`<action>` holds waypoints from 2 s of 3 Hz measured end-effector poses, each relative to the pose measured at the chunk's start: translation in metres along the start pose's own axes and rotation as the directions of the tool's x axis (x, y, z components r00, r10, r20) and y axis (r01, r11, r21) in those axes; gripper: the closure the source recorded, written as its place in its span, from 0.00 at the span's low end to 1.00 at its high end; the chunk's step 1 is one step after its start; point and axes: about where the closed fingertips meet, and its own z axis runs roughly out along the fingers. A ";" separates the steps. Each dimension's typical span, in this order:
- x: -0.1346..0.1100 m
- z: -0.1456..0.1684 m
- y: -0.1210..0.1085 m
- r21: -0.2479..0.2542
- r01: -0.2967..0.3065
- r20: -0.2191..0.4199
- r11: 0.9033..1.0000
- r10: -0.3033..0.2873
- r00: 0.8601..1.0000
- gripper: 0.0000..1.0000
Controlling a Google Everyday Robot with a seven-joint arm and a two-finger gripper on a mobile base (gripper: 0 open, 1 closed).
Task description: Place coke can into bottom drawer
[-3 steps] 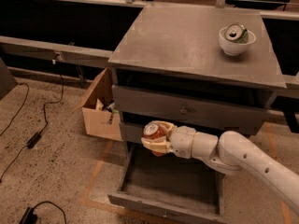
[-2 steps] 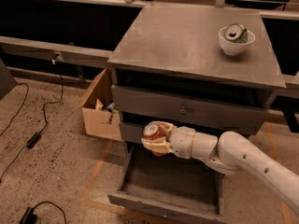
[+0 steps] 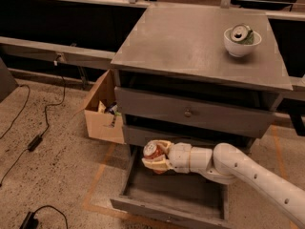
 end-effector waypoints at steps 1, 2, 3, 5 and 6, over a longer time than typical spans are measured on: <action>0.048 0.013 -0.001 -0.041 0.014 -0.018 0.999 -0.014 1.000 1.00; 0.082 0.022 -0.008 -0.058 0.041 -0.032 0.997 -0.043 0.999 1.00; 0.087 0.024 -0.006 -0.066 0.035 -0.040 0.997 -0.037 0.999 1.00; 0.193 0.029 -0.009 -0.011 -0.064 -0.082 0.998 0.063 0.995 1.00; 0.236 0.039 -0.019 -0.015 -0.090 -0.034 0.996 0.090 0.995 1.00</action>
Offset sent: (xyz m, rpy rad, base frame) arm 0.0202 -0.0047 -0.1248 -0.0739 -0.0406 0.0843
